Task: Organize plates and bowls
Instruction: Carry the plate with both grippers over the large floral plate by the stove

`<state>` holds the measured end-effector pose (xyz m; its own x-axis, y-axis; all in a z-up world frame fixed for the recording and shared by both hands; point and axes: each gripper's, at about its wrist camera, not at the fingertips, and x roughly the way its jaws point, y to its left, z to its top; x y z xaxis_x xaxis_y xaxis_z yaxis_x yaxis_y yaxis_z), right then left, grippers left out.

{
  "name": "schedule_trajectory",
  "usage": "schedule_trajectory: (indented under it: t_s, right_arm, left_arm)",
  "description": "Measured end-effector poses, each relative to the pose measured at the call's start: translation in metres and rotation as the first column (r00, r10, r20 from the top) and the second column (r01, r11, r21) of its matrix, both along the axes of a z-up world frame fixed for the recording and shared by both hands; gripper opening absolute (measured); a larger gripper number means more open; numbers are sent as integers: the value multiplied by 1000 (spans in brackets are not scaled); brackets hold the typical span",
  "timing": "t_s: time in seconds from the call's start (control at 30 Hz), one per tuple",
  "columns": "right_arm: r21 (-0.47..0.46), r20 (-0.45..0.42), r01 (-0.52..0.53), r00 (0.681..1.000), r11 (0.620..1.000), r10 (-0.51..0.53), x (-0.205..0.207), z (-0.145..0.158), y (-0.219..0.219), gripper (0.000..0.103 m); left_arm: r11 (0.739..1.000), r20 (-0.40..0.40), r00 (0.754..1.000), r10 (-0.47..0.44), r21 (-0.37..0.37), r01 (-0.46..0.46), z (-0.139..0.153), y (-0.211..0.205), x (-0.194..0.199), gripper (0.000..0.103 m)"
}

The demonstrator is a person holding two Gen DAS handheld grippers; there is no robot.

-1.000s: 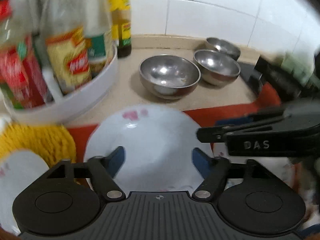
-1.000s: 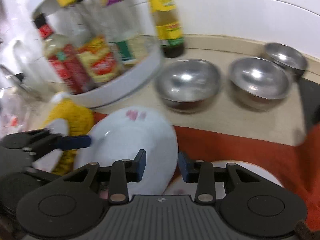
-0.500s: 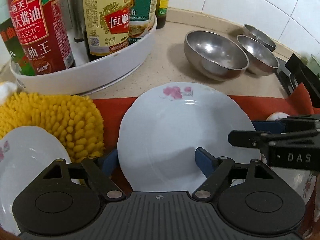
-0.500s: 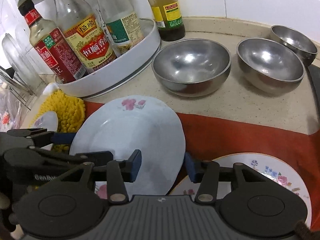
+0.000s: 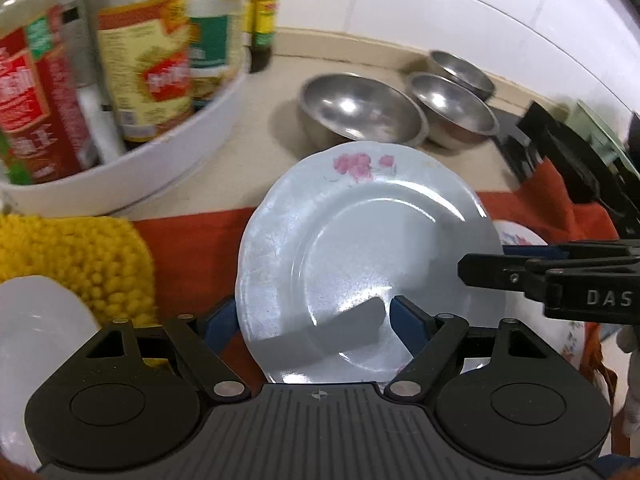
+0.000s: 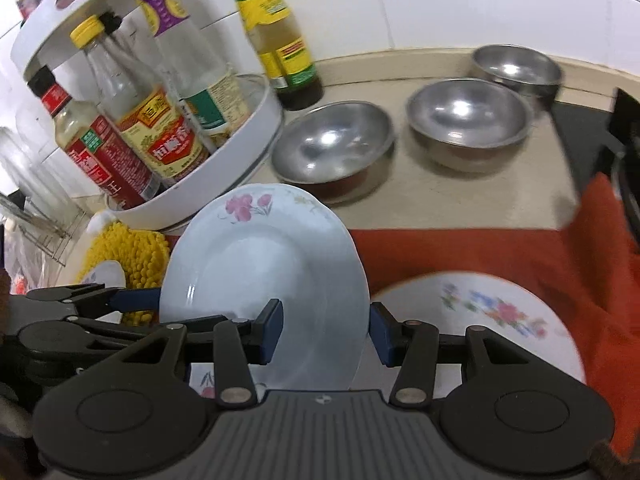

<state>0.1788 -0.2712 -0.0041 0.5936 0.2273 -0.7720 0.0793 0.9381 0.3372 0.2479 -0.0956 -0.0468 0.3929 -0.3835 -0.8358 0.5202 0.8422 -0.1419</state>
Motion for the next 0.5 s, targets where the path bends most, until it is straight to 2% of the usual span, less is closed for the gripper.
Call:
schedule_trajectory:
  t_s: [0.2,0.4,0.5]
  right_arm:
    - [-32,-44,91,995,995,-93,-26,-5,-26,44]
    - [-42,-40,211,976,977,-212,-56,-5,-58,43]
    - [-69,-37,264,963,962,-267,-71,-7,-71,43]
  left_arm:
    - [992,-35,992,-122,-2,122,-11,-38,-11,84]
    - [967,-8,968,-252,-39,251,-5,-64,-28,84]
    - [963,-37,963,-266,-50,264,-9,-70,-31,85]
